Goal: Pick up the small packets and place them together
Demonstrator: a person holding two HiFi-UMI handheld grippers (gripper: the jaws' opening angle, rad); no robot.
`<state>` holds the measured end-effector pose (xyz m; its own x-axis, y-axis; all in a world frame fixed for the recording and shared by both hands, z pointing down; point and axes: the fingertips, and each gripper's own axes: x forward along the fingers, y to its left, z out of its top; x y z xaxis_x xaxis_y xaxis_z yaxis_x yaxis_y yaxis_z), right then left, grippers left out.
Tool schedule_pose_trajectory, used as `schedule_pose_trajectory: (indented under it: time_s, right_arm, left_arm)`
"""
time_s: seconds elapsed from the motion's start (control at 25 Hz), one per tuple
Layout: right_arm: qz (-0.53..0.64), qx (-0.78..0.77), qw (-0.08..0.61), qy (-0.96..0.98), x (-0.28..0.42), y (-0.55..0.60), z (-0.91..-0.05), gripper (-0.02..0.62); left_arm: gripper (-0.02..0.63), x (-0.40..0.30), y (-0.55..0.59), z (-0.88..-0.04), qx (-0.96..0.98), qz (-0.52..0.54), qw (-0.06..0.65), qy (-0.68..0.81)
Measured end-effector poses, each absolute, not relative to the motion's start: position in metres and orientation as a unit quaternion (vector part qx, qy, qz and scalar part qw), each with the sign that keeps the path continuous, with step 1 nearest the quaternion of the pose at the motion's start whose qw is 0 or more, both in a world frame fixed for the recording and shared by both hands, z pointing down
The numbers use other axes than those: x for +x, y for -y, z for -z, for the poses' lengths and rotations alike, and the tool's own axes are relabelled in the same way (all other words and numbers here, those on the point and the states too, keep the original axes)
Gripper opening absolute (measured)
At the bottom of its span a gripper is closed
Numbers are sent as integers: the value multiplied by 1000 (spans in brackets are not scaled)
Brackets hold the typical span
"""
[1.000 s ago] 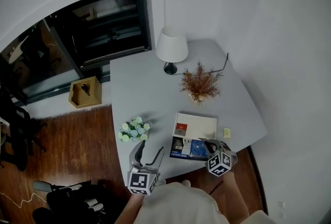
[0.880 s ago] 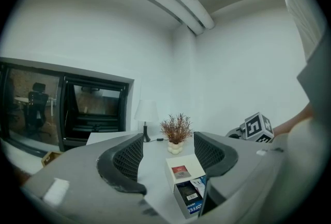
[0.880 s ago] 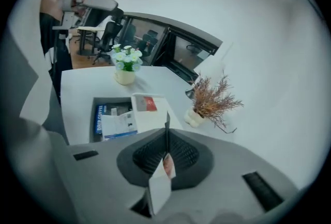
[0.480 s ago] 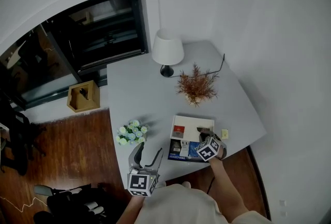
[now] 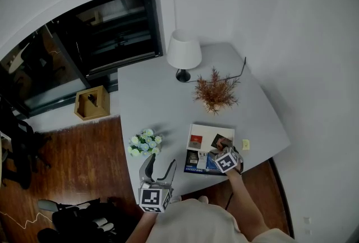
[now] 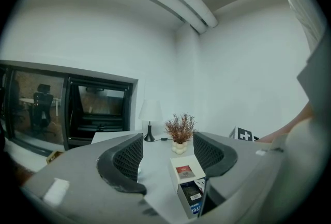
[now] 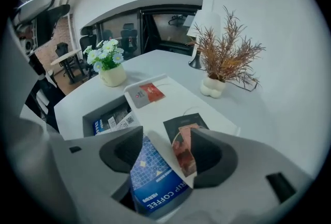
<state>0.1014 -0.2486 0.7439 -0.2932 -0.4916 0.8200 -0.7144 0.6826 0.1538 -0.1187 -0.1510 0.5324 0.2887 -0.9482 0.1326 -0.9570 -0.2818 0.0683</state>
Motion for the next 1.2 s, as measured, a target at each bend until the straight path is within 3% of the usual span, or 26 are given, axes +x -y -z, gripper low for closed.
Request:
schedule_pose_trajectory:
  time_s: [0.12,0.32,0.44,0.64,0.72,1.2]
  right_arm:
    - [-107,392,403,820,98,243,-715,302]
    - [-63,442,65,893,90,231,-562,302]
    - [-17,466,-37,884,101,209,-496,302]
    - [21,523,-39,851,117,180,-481,296]
    - [23,526,-26,850,119,172,-489,250]
    - [16,540,25,841,120,162,-507,252]
  left_arm:
    - [290,-116,151,-530,805,-32,67,589]
    - [290,-110,155,-520,819,-20,58,571]
    - [288,-105,157,-507,826,-8,47,561]
    - [288,-92,157,-492,838,-6,15,545]
    - [288,-89,156,-494,839,-13,12,544]
    - [288,-82,148,-501,840,-18,20,542]
